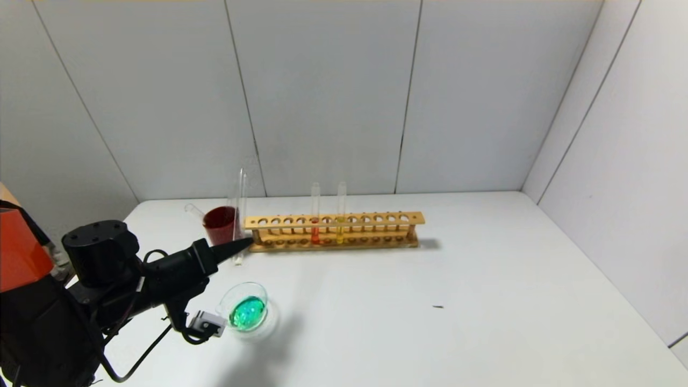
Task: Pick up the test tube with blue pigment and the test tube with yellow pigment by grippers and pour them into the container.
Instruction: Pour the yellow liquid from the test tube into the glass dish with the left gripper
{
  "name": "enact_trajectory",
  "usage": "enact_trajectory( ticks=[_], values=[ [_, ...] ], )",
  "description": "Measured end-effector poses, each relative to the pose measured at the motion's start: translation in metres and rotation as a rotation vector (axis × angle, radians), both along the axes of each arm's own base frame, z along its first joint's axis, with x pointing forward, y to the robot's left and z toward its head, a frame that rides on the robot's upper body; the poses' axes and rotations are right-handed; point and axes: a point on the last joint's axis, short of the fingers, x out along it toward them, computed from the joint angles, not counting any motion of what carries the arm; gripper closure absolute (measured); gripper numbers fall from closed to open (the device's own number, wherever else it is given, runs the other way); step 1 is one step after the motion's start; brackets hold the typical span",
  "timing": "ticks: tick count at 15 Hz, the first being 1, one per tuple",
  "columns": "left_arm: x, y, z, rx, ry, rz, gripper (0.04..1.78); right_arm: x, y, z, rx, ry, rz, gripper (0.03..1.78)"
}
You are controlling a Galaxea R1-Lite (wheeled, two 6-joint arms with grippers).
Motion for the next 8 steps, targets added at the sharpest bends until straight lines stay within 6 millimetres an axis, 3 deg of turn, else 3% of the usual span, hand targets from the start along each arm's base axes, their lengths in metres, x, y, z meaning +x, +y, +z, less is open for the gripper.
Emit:
enact_trajectory(
  ticks=[8],
  values=[
    [-0.0042,0.0022,-0.0039,0.030,-0.002,0.004,1.51,0.0000,0.0000,0.0000,0.000,0.000,0.000,0.06]
  ],
)
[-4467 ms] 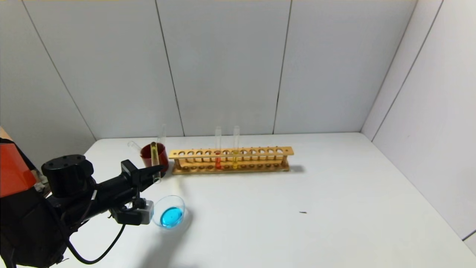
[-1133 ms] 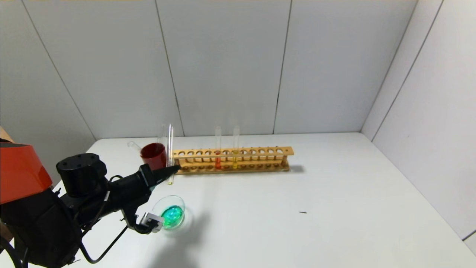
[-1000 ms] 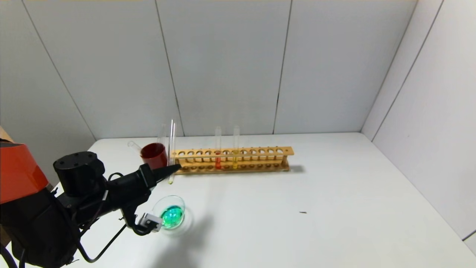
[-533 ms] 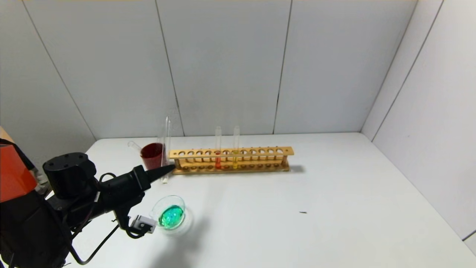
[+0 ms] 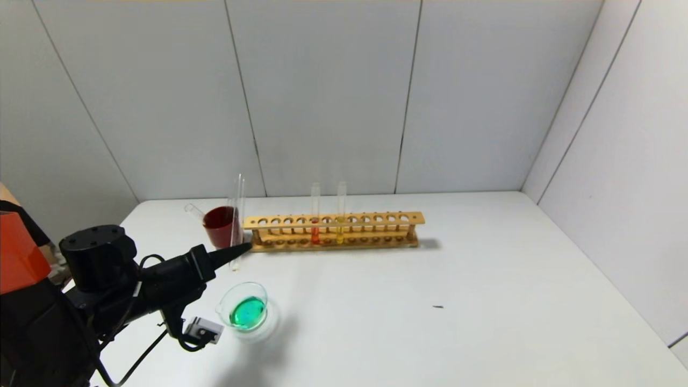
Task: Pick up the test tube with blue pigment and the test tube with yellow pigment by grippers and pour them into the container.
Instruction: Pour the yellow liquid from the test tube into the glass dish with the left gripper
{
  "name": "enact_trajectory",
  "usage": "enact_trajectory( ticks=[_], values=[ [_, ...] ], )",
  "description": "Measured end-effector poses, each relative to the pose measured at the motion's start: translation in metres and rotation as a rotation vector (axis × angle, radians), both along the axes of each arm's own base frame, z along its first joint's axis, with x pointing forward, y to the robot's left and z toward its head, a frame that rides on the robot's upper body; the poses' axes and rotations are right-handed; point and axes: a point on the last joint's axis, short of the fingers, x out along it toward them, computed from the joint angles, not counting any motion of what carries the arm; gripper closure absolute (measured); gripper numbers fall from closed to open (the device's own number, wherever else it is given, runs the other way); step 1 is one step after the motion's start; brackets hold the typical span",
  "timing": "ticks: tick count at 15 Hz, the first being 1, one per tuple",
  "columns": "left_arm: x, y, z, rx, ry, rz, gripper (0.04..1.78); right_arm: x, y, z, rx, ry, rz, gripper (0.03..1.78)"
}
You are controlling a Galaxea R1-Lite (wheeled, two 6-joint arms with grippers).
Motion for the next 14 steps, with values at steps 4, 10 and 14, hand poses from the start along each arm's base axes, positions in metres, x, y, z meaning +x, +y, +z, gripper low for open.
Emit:
enact_trajectory(
  ticks=[4,10,14],
  values=[
    [-0.0008,0.0005,0.0009,0.017,-0.018,0.006,1.51,0.0000,0.0000,0.0000,0.000,0.000,0.000,0.06],
    [-0.0024,0.0026,0.0027,0.027,-0.030,0.028,1.51,0.0000,0.0000,0.0000,0.000,0.000,0.000,0.06],
    [-0.0031,0.0061,0.0089,-0.057,0.029,0.155,1.51,0.0000,0.0000,0.0000,0.000,0.000,0.000,0.06]
  ],
)
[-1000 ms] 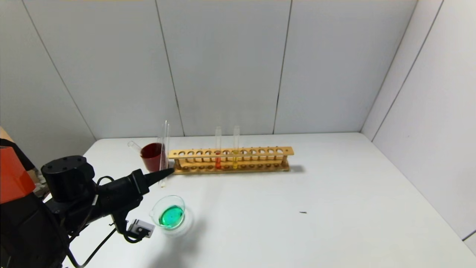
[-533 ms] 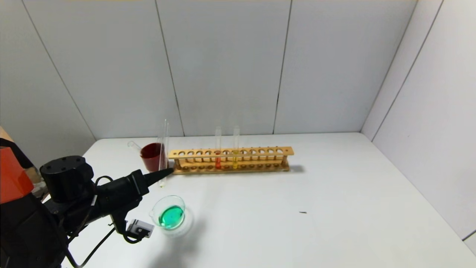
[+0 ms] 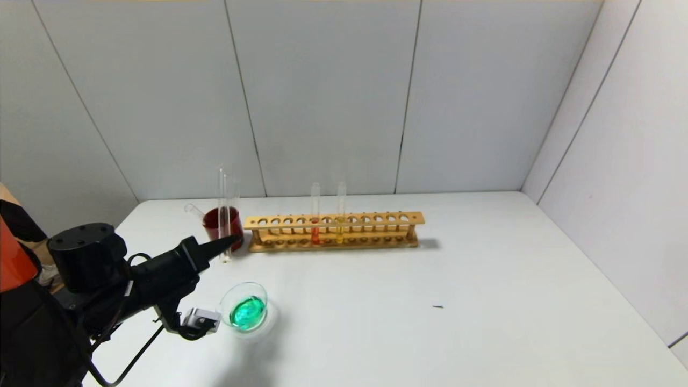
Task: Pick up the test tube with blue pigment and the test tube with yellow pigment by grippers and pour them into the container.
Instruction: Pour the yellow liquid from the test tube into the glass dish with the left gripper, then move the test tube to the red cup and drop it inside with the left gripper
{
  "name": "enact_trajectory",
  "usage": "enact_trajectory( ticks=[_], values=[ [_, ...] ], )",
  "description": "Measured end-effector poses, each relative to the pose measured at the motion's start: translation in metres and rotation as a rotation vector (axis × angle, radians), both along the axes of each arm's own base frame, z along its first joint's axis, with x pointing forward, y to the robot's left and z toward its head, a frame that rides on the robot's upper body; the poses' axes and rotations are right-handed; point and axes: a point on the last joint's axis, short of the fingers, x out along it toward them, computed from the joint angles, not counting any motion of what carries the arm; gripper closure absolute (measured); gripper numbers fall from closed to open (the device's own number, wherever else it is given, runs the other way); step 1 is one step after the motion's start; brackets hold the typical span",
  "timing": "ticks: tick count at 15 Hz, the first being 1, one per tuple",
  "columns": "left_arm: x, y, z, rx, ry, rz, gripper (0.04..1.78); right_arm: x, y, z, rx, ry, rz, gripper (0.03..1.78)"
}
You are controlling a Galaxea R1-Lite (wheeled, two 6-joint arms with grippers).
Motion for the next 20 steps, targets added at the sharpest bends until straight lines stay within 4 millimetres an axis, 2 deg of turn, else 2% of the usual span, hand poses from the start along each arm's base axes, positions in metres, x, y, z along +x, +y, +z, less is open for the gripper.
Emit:
enact_trajectory(
  ticks=[3,8,12,14,16,20],
  values=[
    [0.000,-0.008,0.021,-0.225,0.050,0.167,1.51,0.000,0.000,0.000,0.000,0.000,0.000,0.06],
    [0.009,-0.030,0.080,-0.799,0.063,0.478,1.51,0.000,0.000,0.000,0.000,0.000,0.000,0.06],
    [0.032,-0.055,0.161,-1.416,0.027,0.545,1.51,0.000,0.000,0.000,0.000,0.000,0.000,0.06],
    [0.037,-0.062,0.188,-1.694,0.092,0.536,1.51,0.000,0.000,0.000,0.000,0.000,0.000,0.06],
    [0.039,-0.064,0.190,-1.900,0.221,0.565,1.51,0.000,0.000,0.000,0.000,0.000,0.000,0.06],
    [0.038,-0.066,0.161,-2.137,0.557,0.610,1.51,0.000,0.000,0.000,0.000,0.000,0.000,0.06]
  ],
)
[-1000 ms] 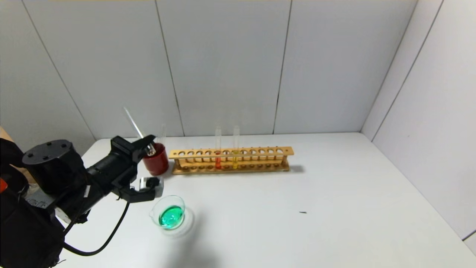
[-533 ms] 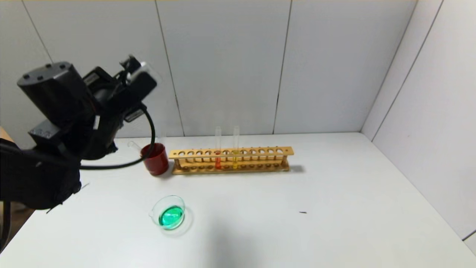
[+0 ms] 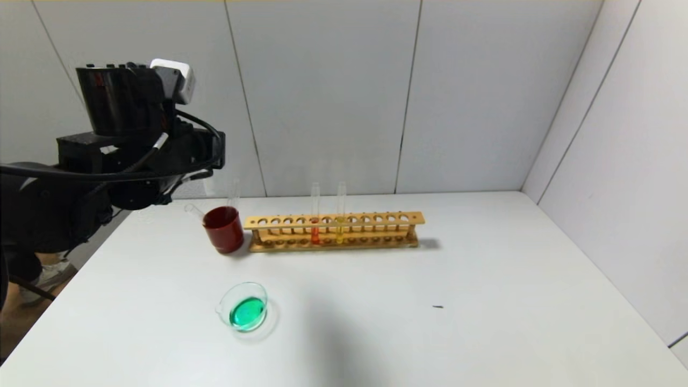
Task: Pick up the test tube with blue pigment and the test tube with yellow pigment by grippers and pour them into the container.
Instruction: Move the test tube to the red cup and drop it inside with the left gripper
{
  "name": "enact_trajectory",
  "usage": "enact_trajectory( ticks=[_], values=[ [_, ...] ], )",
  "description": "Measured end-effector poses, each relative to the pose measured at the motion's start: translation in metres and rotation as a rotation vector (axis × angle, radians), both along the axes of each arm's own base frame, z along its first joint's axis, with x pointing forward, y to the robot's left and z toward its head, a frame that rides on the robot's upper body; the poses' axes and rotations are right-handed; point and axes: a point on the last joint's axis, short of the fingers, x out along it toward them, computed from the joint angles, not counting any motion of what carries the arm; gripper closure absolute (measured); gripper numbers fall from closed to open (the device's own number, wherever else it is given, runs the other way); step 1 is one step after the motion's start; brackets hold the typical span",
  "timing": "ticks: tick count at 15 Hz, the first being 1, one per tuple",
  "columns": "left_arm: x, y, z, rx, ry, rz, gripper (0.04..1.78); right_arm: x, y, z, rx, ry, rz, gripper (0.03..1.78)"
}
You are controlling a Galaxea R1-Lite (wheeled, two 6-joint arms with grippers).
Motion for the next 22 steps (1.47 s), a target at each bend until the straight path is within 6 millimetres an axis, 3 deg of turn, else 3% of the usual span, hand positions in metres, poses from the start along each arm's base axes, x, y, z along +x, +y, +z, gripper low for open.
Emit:
enact_trajectory(
  ticks=[2,13,19,22],
  values=[
    [0.003,0.005,-0.013,-0.067,0.034,-0.016,1.51,0.000,0.000,0.000,0.000,0.000,0.000,0.06],
    [0.044,0.024,-0.081,-0.041,0.050,0.032,1.51,0.000,0.000,0.000,0.000,0.000,0.000,0.06],
    [0.073,0.035,-0.106,-0.033,0.043,0.029,1.50,0.000,0.000,0.000,0.000,0.000,0.000,0.06],
    [0.081,0.034,-0.114,-0.024,0.051,0.025,1.39,0.000,0.000,0.000,0.000,0.000,0.000,0.06]
  ],
)
